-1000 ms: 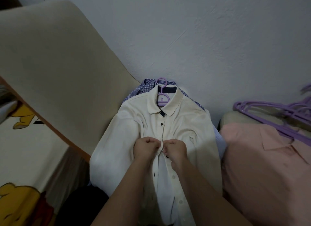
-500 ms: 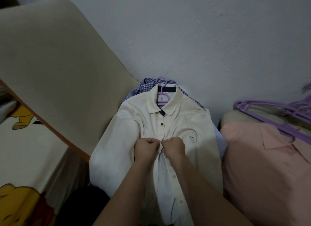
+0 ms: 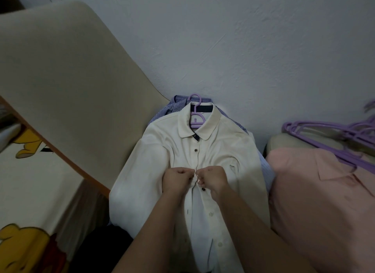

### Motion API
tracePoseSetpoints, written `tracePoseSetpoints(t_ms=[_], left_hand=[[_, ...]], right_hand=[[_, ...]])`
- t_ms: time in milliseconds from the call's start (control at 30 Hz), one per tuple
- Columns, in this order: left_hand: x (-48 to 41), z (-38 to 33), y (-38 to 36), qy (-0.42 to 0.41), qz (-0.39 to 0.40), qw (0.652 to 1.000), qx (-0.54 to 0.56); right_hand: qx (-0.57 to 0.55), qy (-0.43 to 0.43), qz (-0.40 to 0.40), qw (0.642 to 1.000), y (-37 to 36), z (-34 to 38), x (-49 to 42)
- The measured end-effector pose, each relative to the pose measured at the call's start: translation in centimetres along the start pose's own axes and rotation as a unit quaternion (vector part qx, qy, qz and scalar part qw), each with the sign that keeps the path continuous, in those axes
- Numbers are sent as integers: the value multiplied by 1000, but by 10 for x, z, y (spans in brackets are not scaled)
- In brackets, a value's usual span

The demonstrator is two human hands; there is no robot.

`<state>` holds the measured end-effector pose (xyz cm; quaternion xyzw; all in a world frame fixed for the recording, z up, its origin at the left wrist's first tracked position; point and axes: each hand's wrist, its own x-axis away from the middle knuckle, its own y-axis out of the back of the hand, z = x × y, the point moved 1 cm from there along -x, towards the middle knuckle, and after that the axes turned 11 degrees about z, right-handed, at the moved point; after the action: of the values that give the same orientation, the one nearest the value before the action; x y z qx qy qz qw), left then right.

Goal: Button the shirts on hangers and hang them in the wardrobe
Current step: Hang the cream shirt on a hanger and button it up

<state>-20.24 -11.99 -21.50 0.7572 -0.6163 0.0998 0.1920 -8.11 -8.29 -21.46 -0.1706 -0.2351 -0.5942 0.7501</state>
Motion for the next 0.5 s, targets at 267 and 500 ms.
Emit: tracePoseSetpoints(t_ms=[267, 500], left_hand=[[1, -7, 3, 43, 16, 996, 74], [3, -4, -5, 13, -30, 999, 15]], right_hand=[[-33, 3, 14, 999, -3, -1, 4], [-32, -7, -13, 999, -7, -1, -1]])
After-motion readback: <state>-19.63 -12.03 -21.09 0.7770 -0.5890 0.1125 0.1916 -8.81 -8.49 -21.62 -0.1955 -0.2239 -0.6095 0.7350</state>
